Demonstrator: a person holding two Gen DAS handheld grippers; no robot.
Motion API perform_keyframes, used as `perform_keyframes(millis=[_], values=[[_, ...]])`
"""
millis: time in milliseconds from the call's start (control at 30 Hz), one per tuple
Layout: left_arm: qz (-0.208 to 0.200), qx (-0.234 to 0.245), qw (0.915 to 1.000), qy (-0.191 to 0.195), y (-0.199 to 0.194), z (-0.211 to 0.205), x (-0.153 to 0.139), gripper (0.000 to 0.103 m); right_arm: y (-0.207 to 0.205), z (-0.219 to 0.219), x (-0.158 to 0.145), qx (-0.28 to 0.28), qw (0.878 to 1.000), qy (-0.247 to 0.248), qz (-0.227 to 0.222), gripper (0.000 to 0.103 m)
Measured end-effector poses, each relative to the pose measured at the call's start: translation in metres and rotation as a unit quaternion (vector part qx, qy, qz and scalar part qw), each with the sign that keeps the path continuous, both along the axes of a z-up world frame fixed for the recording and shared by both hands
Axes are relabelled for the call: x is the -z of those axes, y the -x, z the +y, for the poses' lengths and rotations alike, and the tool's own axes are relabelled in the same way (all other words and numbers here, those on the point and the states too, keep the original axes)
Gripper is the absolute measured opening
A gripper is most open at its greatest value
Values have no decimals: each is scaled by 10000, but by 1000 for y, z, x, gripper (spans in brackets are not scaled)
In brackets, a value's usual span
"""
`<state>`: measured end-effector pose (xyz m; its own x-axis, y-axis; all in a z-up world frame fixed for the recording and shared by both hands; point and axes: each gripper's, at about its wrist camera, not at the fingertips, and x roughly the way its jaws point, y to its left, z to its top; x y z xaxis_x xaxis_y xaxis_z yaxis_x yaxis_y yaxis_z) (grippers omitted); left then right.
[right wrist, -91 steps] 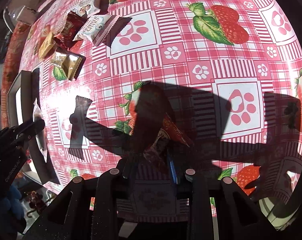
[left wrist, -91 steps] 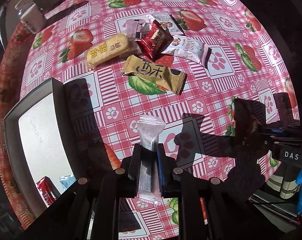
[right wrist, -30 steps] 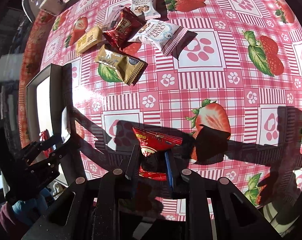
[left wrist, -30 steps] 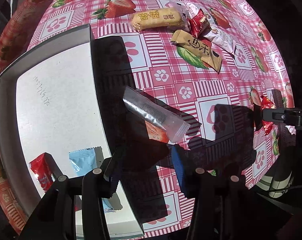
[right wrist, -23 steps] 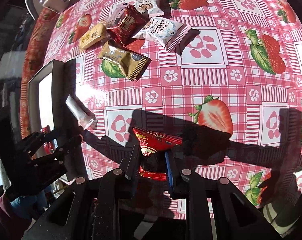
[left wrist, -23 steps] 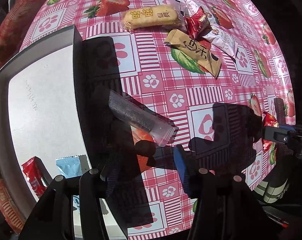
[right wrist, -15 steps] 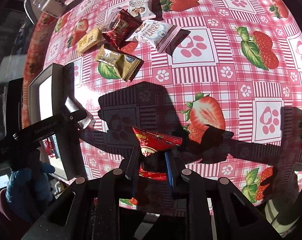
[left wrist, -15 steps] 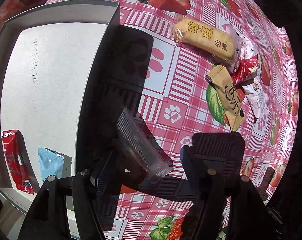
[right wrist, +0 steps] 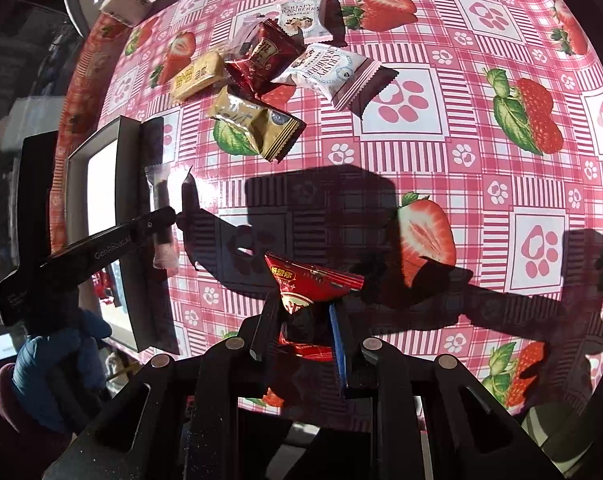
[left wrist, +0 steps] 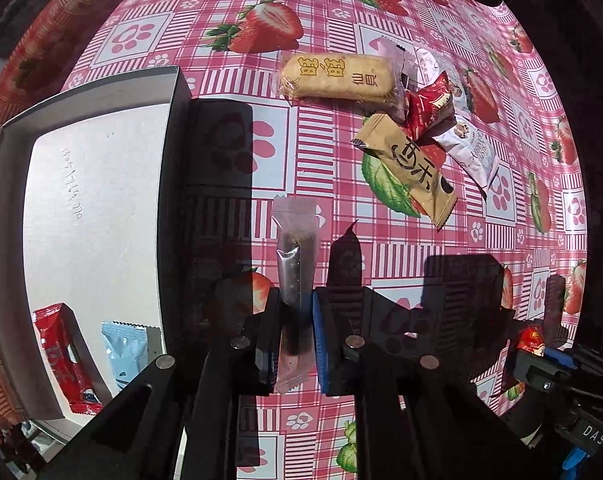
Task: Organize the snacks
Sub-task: 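Lift the clear packet toward the tray with the left tool while the right tool holds the red-and-gold packet, then lower the clear packet into the tray and open the left tool while the right tool releases the red-and-gold packet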
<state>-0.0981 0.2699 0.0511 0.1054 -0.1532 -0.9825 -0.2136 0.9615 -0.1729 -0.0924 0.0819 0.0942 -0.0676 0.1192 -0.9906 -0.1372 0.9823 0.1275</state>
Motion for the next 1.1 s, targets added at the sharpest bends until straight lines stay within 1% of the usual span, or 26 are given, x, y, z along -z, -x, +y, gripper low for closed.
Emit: perform_keyframes(millis=[100,267,300,333,467,533,667,800,1000,1100], values=[[-236,118,9996,-58,8,7,-21,16,-3,12,1,-137,9999,-7,15,24],[-447,-64,9988,-205,35,46,-36,16,-8,46,4,-483,9988,-17,28,24],[-476,-111,9984,-280,35,51,-34,16,-10,56,5,-572,9984,-21,32,24],[-491,-148,9979,-388,33,45,-30,16,-11,65,6,-657,9978,-31,34,24],[-476,-241,9961,-708,39,65,-29,16,-11,100,11,-995,9950,-79,64,24],[-440,-314,9953,-801,42,76,-27,16,-9,118,15,-1183,9929,-98,89,24],[-353,-507,9944,-861,50,103,-23,16,-6,154,20,-1546,9878,-146,121,24],[-282,-563,9936,-940,55,119,-19,16,-7,190,25,-1818,9830,-198,140,24],[-206,-569,9934,-970,58,132,-12,16,-8,232,34,-2081,9776,-250,180,24],[-161,-558,9936,-966,57,136,-7,16,-8,245,40,-2154,9759,-253,222,24]])
